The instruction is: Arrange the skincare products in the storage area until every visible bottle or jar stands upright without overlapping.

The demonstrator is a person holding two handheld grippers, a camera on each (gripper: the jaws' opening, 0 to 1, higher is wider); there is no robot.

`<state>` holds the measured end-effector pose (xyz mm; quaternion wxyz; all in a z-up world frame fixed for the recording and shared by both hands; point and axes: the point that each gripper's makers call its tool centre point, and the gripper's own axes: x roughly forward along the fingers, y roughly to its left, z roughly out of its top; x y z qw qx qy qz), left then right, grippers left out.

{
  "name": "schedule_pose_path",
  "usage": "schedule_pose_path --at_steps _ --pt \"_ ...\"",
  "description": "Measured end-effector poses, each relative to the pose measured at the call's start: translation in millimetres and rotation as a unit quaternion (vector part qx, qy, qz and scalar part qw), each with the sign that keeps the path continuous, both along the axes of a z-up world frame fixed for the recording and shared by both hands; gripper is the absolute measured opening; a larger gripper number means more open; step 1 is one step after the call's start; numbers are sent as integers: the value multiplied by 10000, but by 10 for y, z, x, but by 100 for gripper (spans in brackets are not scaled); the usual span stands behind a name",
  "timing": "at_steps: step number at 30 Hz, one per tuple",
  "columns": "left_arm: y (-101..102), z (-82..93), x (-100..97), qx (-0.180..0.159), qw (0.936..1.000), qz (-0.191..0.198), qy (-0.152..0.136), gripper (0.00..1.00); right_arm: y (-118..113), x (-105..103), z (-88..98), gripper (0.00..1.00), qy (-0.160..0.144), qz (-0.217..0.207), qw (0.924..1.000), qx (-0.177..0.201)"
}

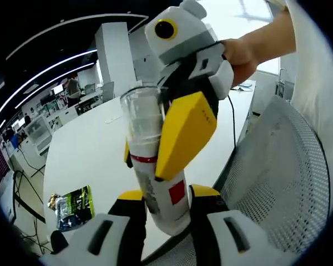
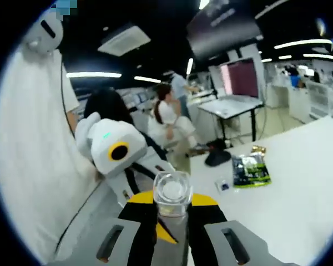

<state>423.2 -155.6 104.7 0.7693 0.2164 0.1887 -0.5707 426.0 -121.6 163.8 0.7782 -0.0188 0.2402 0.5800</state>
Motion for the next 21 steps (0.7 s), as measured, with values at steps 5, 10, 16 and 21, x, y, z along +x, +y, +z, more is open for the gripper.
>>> schedule_pose_path --at_steps 5,10,16,21 --pt "8 -44 -37 125 9999 -92 35 24 -12 -75 -55 15 -196 518 9979 -348" --pt "85 -60 36 241 9993 230 183 22 -33 -24 -96 15 -66 267 9991 -313" --pt "131 -118 115 350 9971 556 387 22 -9 121 -140 18 529 -893 9945 144" --pt "174 -170 162 432 9942 800 572 22 18 214 -182 23 984 -1872 9754 628"
